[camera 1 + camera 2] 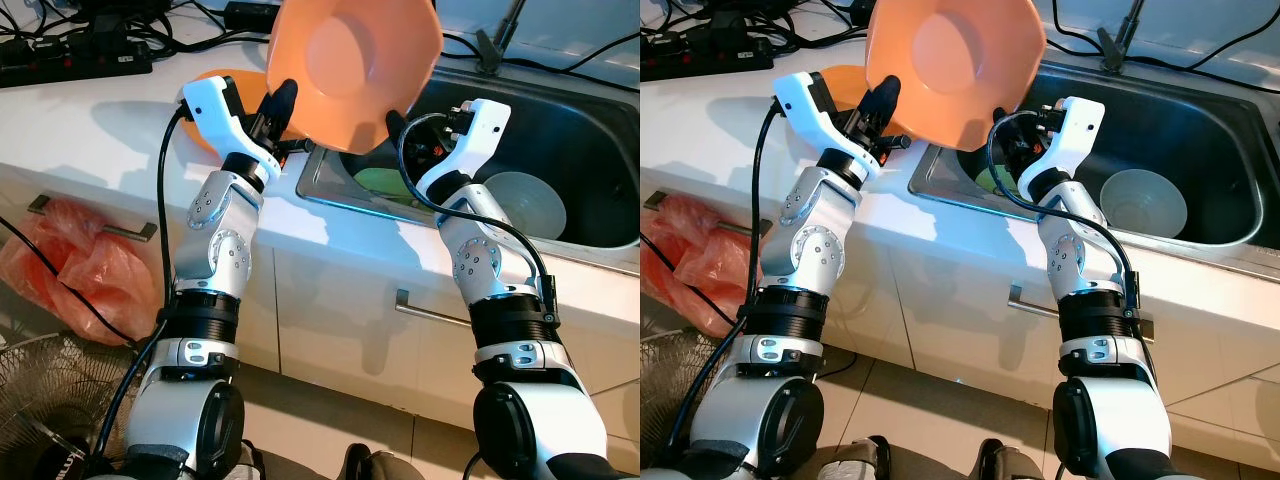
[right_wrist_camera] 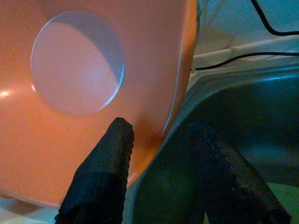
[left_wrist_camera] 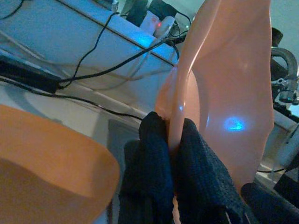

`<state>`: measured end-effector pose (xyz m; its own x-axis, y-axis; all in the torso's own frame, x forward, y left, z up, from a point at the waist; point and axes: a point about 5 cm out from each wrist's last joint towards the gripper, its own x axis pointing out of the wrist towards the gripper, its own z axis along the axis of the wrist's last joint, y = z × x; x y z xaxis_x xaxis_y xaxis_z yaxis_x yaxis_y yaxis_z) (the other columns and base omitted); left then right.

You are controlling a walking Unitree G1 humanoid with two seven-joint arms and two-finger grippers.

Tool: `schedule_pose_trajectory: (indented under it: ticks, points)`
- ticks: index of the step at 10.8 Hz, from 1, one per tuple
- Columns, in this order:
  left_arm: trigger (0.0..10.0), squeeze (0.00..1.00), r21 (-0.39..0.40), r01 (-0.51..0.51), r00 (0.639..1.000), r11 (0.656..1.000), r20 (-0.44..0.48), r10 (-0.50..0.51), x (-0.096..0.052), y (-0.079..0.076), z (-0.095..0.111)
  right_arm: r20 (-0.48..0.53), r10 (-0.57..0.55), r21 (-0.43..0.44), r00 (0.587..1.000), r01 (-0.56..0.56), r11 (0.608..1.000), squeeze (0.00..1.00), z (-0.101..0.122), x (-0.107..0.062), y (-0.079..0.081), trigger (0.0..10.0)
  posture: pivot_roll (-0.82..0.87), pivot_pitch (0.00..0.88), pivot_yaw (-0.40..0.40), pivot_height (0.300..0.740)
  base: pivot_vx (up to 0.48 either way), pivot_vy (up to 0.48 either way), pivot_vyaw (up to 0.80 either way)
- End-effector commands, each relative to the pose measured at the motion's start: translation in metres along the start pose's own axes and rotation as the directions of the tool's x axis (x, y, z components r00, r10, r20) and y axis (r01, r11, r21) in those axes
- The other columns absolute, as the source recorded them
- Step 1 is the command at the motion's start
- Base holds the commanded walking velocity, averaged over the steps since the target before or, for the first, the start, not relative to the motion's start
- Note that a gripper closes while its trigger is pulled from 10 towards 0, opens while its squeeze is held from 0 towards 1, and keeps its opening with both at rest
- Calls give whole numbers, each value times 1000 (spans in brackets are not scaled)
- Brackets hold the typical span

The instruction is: Kitchen organization

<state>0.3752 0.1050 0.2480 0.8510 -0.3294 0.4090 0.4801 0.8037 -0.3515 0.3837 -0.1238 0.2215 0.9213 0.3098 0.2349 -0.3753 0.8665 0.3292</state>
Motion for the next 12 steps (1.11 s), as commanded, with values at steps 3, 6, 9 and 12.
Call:
schedule_pose_trajectory:
  ticks: [3, 6, 9, 12]
  points:
    - [10000, 0, -26, 109, 994, 994, 20, -108, -1, -15, 4, -15, 0, 43, 1000, 0, 999, 0, -4, 0, 0, 10000, 74, 137, -46, 740, 0, 0, 0]
    - [10000, 0, -38, 159, 987, 987, -11, -159, -5, -20, -1, -2, -8, 110, 1000, 8, 994, 0, -1, 0, -1, 10000, 70, 137, -45, 740, 0, 0, 0]
    - [10000, 0, -38, 153, 987, 988, -39, -154, -8, -18, -7, 16, -15, 159, 1000, 12, 987, 0, 1, -1, -3, 0, 68, 131, -42, 740, 0, 0, 0]
    - [10000, 0, -49, 139, 989, 989, -50, -142, -13, -14, -10, 26, -56, 258, 998, 47, 965, 0, 3, 0, -10, 0, 70, 126, -42, 740, 0, 0, 0]
